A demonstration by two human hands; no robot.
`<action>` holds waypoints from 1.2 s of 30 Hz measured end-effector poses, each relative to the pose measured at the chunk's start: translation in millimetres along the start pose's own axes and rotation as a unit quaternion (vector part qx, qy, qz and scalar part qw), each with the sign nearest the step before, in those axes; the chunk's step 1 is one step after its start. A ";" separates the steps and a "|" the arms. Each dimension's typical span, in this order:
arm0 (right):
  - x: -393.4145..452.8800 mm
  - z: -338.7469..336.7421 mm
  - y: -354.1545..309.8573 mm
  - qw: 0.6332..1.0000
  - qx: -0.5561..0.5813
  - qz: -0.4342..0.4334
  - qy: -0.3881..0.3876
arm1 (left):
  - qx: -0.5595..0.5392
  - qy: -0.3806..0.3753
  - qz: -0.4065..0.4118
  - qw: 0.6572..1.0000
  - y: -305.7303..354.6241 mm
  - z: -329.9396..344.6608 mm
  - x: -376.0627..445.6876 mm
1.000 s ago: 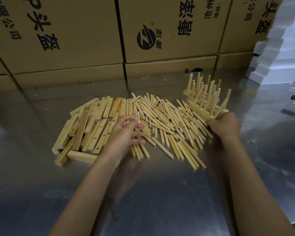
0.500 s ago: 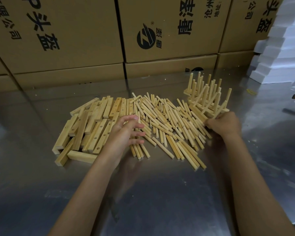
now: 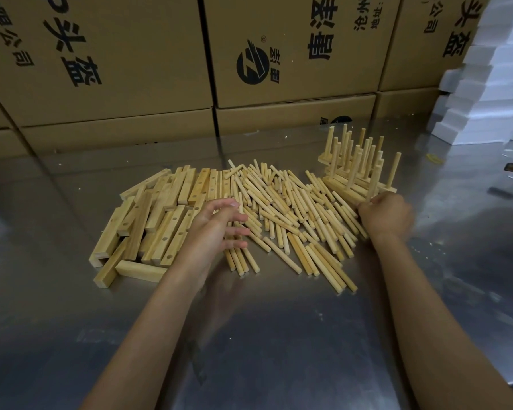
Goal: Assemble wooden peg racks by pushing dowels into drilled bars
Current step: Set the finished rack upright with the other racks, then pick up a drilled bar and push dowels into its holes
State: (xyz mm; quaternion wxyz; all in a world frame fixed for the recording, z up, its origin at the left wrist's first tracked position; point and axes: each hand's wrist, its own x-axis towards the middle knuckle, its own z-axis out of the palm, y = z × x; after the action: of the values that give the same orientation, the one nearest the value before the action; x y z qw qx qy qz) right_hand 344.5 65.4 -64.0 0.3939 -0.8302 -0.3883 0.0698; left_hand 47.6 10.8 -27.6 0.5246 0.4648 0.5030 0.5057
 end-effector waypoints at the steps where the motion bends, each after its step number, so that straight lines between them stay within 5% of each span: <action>1: 1.5 1.2 -0.6 1.000 -0.004 0.003 0.006 | 0.000 0.001 0.001 1.000 0.1 -0.4 0.1; 19: 37.1 12.3 -15.2 0.997 -0.072 -0.005 0.001 | 0.007 0.018 0.005 1.000 -2.2 -6.7 5.5; 26: 22.9 10.2 -8.8 1.000 0.014 0.001 0.023 | 0.014 0.028 0.002 1.000 -1.4 -9.6 8.3; 32: -25.9 6.3 -34.7 0.988 -0.012 -0.147 0.033 | 0.019 0.039 0.000 0.999 1.5 -9.0 8.0; 36: -93.3 12.7 -69.4 0.946 0.008 -0.309 -0.101 | 0.007 0.070 0.016 0.997 7.8 -20.3 9.0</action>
State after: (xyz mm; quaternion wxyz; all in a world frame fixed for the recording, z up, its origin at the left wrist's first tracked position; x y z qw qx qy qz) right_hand 234.0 34.6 -41.2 0.3618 -0.6547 -0.6629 0.0317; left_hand 26.6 19.8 -21.6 0.4770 0.4402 0.5344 0.5415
